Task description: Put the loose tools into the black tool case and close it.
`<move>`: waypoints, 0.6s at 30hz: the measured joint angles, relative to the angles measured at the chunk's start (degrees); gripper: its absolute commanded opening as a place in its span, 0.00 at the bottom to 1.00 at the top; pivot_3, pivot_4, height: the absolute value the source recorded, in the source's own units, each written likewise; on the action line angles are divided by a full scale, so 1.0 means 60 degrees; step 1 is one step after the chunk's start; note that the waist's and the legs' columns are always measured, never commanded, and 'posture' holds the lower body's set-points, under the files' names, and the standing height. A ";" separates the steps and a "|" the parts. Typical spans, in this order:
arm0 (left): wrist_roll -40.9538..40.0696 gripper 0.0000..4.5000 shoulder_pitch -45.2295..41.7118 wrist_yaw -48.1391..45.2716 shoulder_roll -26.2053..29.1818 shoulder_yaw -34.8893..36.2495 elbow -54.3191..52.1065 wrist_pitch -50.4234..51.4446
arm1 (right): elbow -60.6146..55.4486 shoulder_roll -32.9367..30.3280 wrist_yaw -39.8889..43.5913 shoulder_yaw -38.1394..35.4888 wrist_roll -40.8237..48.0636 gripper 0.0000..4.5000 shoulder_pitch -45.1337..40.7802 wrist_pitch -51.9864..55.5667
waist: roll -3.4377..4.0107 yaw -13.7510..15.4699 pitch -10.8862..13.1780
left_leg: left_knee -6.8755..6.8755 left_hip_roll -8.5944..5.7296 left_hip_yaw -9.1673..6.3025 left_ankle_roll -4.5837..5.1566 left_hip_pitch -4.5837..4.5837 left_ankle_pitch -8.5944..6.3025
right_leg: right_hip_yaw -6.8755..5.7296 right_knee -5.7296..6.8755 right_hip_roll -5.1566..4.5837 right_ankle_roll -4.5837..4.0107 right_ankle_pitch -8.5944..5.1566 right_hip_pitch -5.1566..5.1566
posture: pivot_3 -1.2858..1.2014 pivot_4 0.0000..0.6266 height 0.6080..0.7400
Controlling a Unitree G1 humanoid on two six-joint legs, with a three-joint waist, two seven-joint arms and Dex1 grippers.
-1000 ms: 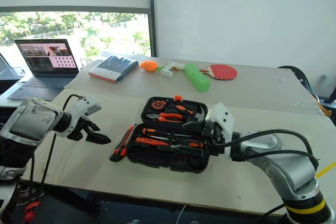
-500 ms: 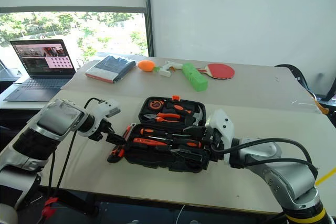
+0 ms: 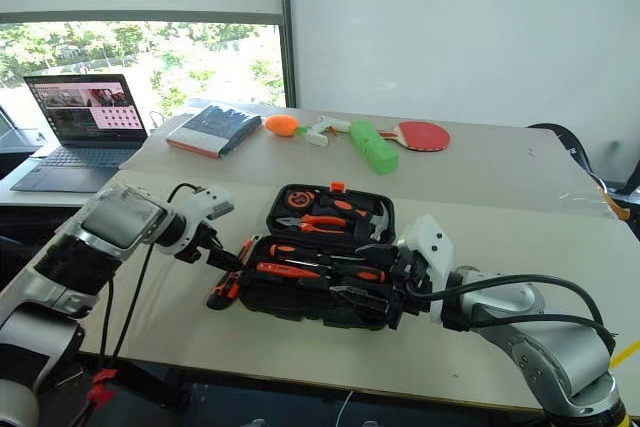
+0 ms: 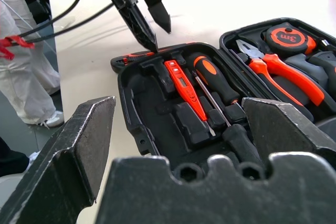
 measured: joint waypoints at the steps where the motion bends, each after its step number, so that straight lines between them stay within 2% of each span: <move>1: 0.0000 0.99 0.0000 0.0013 -0.0007 -0.0004 -0.0023 0.0000 | 0.0000 0.0000 0.0000 0.0002 0.0000 1.00 0.0016 0.0000 | 0.0000 0.0006 0.0000 | 0.0000 0.0000 0.0000 0.0000 -0.0001 0.0000 | 0.0000 0.0000 0.0000 0.0000 0.0000 0.0000 | 0.52 0.24 0.97; 11: 0.0016 0.99 0.0003 0.0431 -0.0725 -0.0177 0.0019 -0.0053 | 0.0000 0.0000 -0.0014 0.0003 -0.0013 1.00 0.0112 -0.0001 | -0.0001 0.0064 0.0000 | 0.0004 -0.0037 -0.0012 0.0000 -0.0006 0.0000 | 0.0001 -0.0002 -0.0028 0.0022 -0.0006 0.0007 | 0.52 0.24 0.97; 18: 0.0022 0.99 -0.0128 0.0549 -0.0827 -0.0384 0.0458 0.0006 | -0.0002 0.0000 -0.0053 0.0001 -0.0019 1.00 0.0328 -0.0003 | 0.0000 0.0017 0.0000 | 0.0003 -0.0045 -0.0023 0.0001 0.0000 0.0000 | 0.0004 0.0000 -0.0029 0.0023 -0.0006 0.0011 | 0.52 0.24 0.97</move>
